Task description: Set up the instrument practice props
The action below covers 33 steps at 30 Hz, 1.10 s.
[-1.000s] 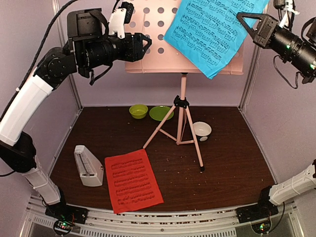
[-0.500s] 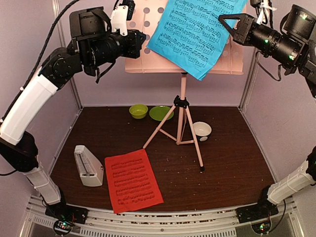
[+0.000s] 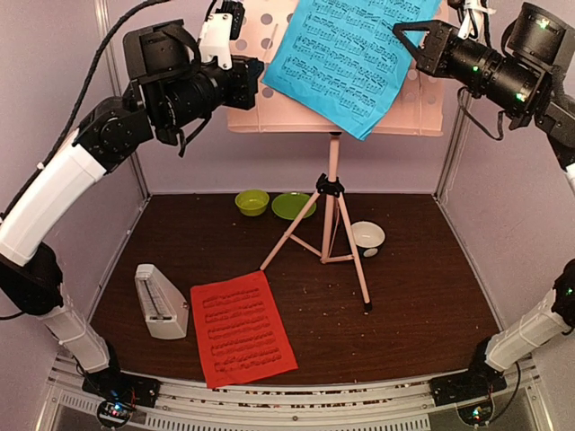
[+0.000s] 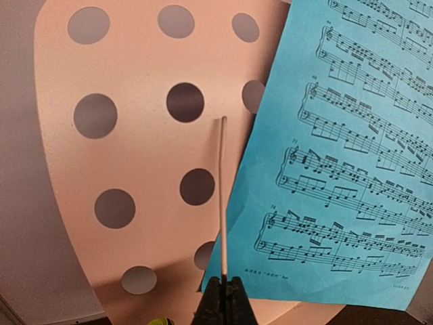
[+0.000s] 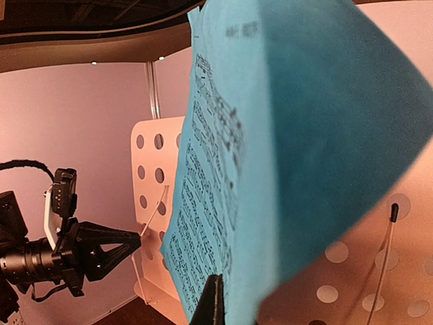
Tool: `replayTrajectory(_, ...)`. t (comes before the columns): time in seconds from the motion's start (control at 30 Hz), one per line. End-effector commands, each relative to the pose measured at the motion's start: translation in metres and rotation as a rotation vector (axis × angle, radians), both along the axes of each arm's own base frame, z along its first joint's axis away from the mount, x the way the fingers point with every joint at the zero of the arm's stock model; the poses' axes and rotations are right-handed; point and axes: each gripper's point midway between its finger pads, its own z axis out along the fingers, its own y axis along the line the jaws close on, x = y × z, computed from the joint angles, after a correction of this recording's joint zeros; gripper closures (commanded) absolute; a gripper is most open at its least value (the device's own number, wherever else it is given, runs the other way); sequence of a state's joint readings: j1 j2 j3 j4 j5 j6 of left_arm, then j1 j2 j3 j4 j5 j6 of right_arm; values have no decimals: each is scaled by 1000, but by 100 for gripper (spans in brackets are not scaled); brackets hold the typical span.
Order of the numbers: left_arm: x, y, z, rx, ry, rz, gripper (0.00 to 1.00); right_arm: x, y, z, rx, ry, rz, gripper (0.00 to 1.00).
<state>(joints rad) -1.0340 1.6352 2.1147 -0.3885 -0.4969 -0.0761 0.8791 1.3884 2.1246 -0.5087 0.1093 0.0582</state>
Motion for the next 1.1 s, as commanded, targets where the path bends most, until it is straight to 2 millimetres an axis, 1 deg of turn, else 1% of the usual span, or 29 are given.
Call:
replayTrajectory(0.0,-17,5,28,-79,-114,-60,100,2,-3,9,-5,-30,-15,100)
replayTrajectory(0.17,-29,3,31,-76,-218,-112,100,7,6,8,-21,-41,0,100)
replayTrajectory(0.3,-34,0,31,-52,-263,-136,100,9,20,2,-93,-79,34,100)
replayTrajectory(0.4,-35,-3,30,-36,-279,-149,100,14,24,0,-135,-104,16,100)
replayTrajectory(0.67,-39,-12,27,-19,-298,-191,100,24,29,17,-191,-209,-45,100)
replayTrajectory(0.77,-39,-13,25,-11,-301,-197,100,27,34,20,-195,-237,-41,100)
replayTrajectory(1.07,-40,-14,24,1,-308,-201,100,32,57,18,-174,-254,24,100)
